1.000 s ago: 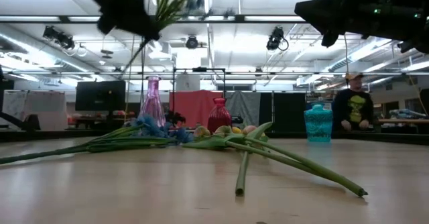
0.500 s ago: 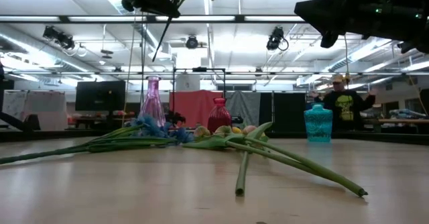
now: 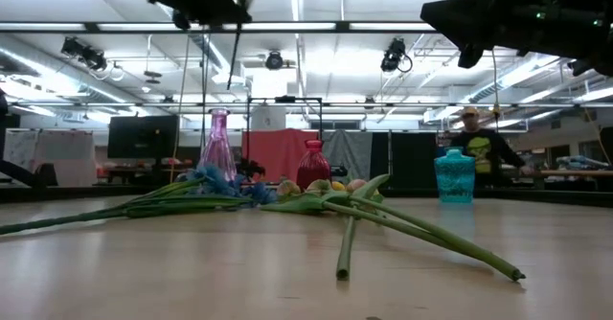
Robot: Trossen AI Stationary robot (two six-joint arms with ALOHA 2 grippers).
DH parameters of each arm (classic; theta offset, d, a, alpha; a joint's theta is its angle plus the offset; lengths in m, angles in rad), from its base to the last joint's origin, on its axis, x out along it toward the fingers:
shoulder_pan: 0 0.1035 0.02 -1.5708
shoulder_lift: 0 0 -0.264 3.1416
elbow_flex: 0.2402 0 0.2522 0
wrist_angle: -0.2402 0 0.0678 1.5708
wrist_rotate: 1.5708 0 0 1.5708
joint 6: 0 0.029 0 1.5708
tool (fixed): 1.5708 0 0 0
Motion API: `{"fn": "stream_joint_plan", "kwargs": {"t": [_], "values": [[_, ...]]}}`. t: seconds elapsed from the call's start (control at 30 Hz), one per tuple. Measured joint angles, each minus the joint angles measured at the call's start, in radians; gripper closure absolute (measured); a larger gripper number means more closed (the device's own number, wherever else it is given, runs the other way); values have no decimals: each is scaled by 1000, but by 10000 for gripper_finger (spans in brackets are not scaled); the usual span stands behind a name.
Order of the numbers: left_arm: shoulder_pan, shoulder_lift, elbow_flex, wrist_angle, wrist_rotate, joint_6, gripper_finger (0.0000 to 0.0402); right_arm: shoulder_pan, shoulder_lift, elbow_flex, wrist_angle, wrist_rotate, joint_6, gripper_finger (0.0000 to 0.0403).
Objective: Sort flowers into vase by color
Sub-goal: Put the blue flowers into the pink vase
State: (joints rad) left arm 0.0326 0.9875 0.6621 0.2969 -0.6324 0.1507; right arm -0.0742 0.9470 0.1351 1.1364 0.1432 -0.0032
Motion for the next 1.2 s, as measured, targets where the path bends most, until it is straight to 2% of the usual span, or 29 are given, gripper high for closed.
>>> {"fn": "stream_joint_plan", "kwargs": {"t": [0.17,0.37,0.7,0.97,1.2], "values": [[2,-119,-172,206,64,-24,364,0,0,0,1,1,0,329],[3,-118,-317,469,67,-59,364,0,0,0,8,2,0,329],[3,-116,-340,455,53,-76,364,0,0,0,8,5,0,329],[3,-110,-340,361,17,-110,364,0,0,0,7,5,0,329],[35,-110,-396,363,17,-181,364,0,0,0,8,4,-1,329]]}}
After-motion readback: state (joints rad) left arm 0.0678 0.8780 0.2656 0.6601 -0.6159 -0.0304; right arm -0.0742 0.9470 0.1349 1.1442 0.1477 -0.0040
